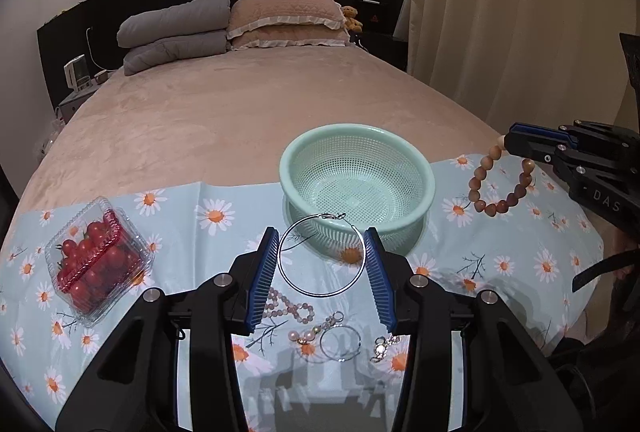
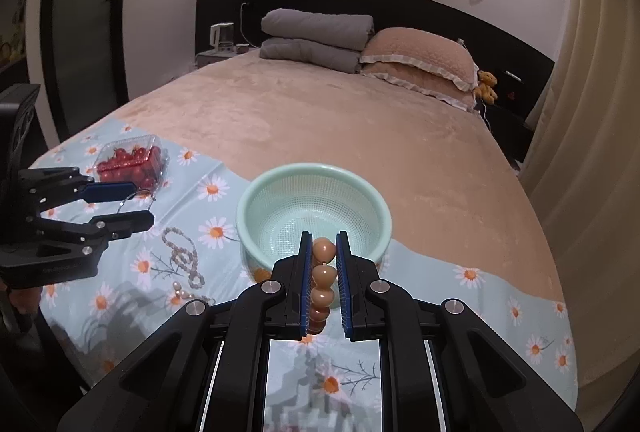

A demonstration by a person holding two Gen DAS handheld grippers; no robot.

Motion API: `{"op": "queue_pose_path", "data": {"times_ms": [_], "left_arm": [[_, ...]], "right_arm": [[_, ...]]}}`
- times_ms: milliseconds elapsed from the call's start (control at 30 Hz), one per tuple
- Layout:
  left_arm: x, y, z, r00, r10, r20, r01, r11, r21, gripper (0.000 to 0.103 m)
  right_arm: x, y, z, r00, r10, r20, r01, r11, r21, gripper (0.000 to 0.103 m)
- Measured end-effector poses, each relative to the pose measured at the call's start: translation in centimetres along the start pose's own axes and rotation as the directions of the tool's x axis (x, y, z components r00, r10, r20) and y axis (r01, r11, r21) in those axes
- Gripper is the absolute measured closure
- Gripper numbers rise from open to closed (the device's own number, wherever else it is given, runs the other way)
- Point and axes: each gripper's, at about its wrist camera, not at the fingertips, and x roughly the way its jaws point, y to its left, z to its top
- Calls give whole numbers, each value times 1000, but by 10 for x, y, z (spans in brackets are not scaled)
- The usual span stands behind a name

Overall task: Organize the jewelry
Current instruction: 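Carry the hoop and bracelet into the green colander and open both tools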

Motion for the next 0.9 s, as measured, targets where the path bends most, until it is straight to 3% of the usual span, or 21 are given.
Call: {"op": "queue_pose_path", "data": {"times_ms": [467,900], "left_arm": [[104,3,53,995,-48,-90,50,999,15,58],[176,-4,50,980,-57,-191,68,996,52,58]], "right_arm": [[69,-19,25,999,48,-9,-47,999,18,92],[143,-43,0,992,104,-67,-95,987,133,92]]}}
